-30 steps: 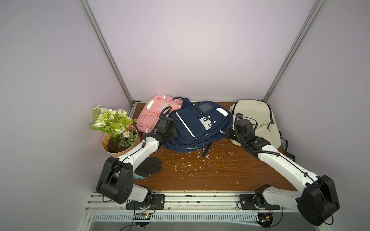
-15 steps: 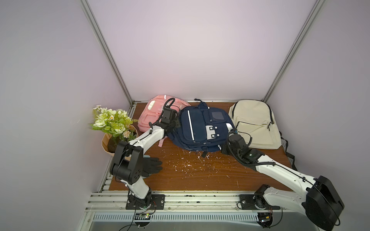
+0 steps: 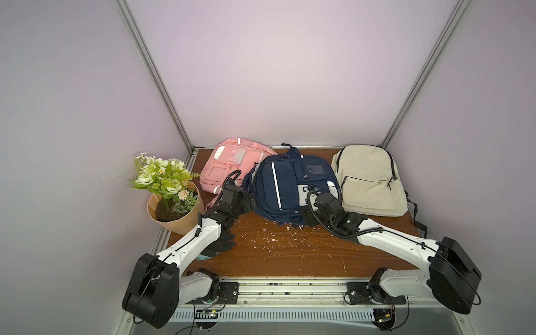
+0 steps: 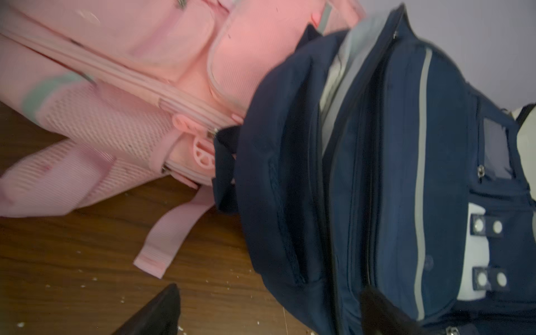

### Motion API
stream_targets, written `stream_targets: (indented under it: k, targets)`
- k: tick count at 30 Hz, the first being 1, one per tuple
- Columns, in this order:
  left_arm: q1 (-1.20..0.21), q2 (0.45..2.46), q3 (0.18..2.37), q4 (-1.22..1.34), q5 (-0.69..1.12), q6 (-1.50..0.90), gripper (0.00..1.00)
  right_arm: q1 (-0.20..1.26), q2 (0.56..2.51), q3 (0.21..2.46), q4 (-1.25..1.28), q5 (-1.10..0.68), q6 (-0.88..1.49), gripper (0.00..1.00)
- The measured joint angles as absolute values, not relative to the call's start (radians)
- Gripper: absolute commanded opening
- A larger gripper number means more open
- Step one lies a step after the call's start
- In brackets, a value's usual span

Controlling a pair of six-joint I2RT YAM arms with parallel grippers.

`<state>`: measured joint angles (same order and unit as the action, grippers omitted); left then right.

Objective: Zip up the backpack
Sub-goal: Adjust the backpack at the center of the board, then zip the zipper on the backpack.

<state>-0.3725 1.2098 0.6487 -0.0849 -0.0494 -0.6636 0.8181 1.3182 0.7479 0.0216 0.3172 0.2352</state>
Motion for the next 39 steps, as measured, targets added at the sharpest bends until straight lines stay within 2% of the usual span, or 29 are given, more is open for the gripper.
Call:
stream_targets:
  k: [3, 8, 12, 17, 20, 22, 24, 26, 27, 30, 32, 39]
  targets:
    - [-0.388, 1.244, 0.64, -0.052, -0.019, -0.669, 0.93, 0.844, 1.345, 0.719, 0.071, 0.289, 0.18, 0.78]
    - [-0.389, 1.337, 0.643, -0.002, 0.004, -0.685, 0.72, 0.879, 1.38, 0.681, 0.137, 0.274, 0.11, 0.78]
    - [-0.389, 1.37, 0.662, -0.001, 0.017, -0.686, 0.45, 0.925, 1.431, 0.643, 0.2, 0.293, 0.084, 0.78]
    - [-0.392, 1.37, 0.747, -0.031, 0.008, -0.678, 0.26, 0.96, 1.529, 0.644, 0.223, 0.361, 0.073, 0.76]
    - [-0.39, 1.37, 0.796, -0.037, -0.002, -0.674, 0.19, 0.966, 1.584, 0.675, 0.224, 0.42, 0.078, 0.67]
    - [-0.383, 1.37, 0.818, -0.043, -0.004, -0.673, 0.17, 0.966, 1.615, 0.705, 0.221, 0.456, 0.08, 0.55]
    - [-0.378, 1.372, 0.83, -0.052, -0.004, -0.672, 0.17, 0.966, 1.633, 0.719, 0.221, 0.477, 0.087, 0.37]
    - [-0.373, 1.374, 0.833, -0.059, -0.005, -0.668, 0.23, 0.968, 1.634, 0.72, 0.221, 0.492, 0.089, 0.21]
    - [-0.371, 1.373, 0.831, -0.063, -0.006, -0.665, 0.29, 0.969, 1.631, 0.72, 0.221, 0.496, 0.089, 0.16]
    - [-0.372, 1.334, 0.791, -0.066, -0.019, -0.651, 0.39, 0.968, 1.611, 0.72, 0.217, 0.488, 0.089, 0.08]
    - [-0.381, 1.275, 0.749, -0.071, -0.034, -0.635, 0.4, 0.968, 1.589, 0.72, 0.204, 0.474, 0.087, 0.01]
    - [-0.5, 0.986, 0.632, -0.057, -0.038, -0.522, 0.39, 0.966, 1.571, 0.849, 0.034, 0.425, 0.123, 0.0]
